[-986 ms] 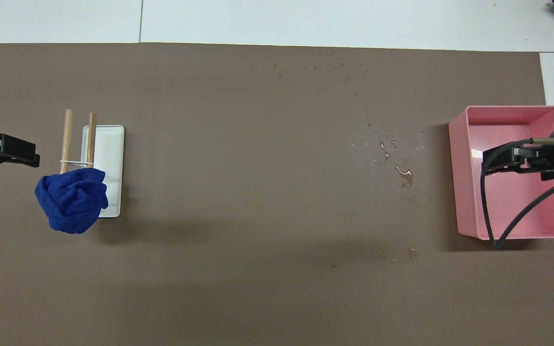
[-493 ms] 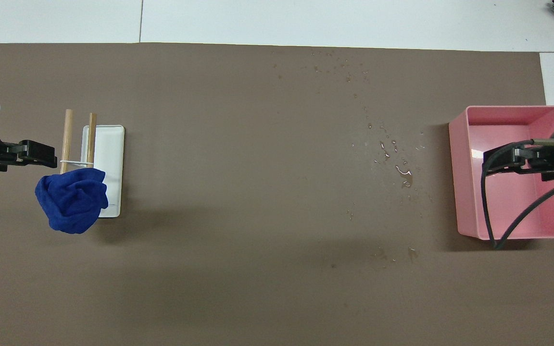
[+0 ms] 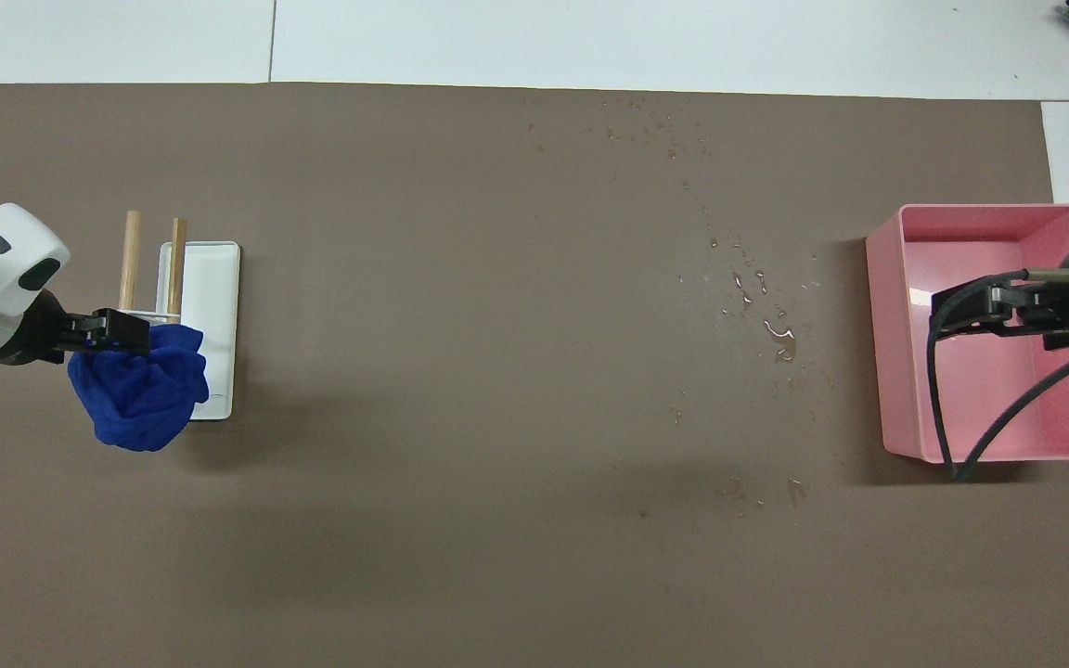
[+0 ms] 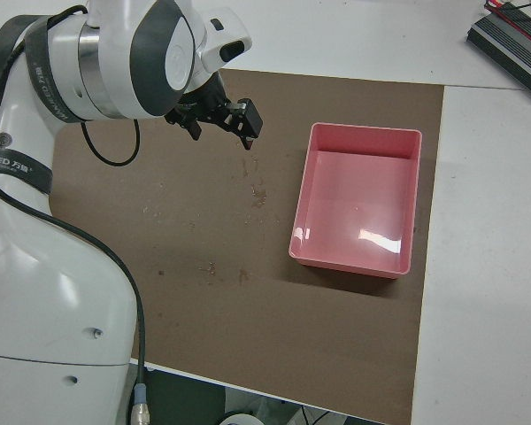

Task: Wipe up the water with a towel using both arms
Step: 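Lower the left gripper onto the blue towel in the white tray and grasp it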

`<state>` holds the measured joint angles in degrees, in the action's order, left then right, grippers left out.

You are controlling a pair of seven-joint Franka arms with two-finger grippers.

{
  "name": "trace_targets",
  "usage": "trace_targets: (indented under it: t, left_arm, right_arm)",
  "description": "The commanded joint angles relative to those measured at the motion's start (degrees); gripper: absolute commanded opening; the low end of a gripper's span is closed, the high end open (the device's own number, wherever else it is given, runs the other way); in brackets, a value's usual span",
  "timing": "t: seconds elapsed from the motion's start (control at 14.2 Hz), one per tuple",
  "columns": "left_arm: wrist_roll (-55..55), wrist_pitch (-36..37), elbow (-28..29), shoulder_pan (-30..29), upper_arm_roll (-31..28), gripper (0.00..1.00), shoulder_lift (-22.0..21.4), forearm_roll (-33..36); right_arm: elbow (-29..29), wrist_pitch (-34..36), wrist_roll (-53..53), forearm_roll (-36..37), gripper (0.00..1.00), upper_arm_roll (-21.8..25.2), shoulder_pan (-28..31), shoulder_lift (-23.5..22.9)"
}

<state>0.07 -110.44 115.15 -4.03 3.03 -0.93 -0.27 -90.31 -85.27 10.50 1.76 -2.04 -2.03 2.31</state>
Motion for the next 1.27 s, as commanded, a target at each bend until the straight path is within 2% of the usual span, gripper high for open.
trace_targets:
  t: [0.0,0.14,0.21,0.35,0.63,0.7,0.92,1.2]
  left_arm:
    - [0.72,-3.37,3.75,0.34,-0.48,1.00,-1.88,0.18]
    - [0.72,-3.55,4.11,0.42,-0.48,1.00,-1.88,0.27]
    - [0.72,-3.55,4.55,0.43,-0.48,0.90,-1.88,0.36]
    - [0.72,-3.46,5.26,0.69,-0.39,0.65,-2.05,2.98]
    - [0.72,-2.76,5.70,0.86,-0.39,0.05,-2.14,3.26]
    - [0.81,-2.58,5.61,0.86,-0.39,0.00,-2.23,3.26]
    - [0.63,0.83,3.86,1.13,-0.39,0.00,-1.88,3.43]
    - [-0.59,7.42,-2.64,1.30,-0.22,0.00,-0.65,3.35]
  right_arm:
    - [-1.45,0.28,-1.63,0.35,1.00,-0.16,0.28,1.38]
    - [-1.45,0.28,-1.54,0.35,1.00,-0.16,0.28,1.38]
    - [-1.45,0.28,-1.54,0.26,1.00,-0.16,0.28,1.38]
    - [-1.45,0.28,-1.10,0.35,1.00,-0.16,0.19,1.38]
    - [-1.45,0.28,-1.01,0.35,1.00,-0.16,0.10,1.38]
    - [-1.45,0.19,-1.01,0.35,1.00,-0.16,0.10,1.38]
    - [-1.36,-0.25,-1.01,0.35,1.00,-0.16,0.10,1.38]
    - [-1.36,-0.25,-0.93,0.35,1.00,-0.16,-0.07,1.38]
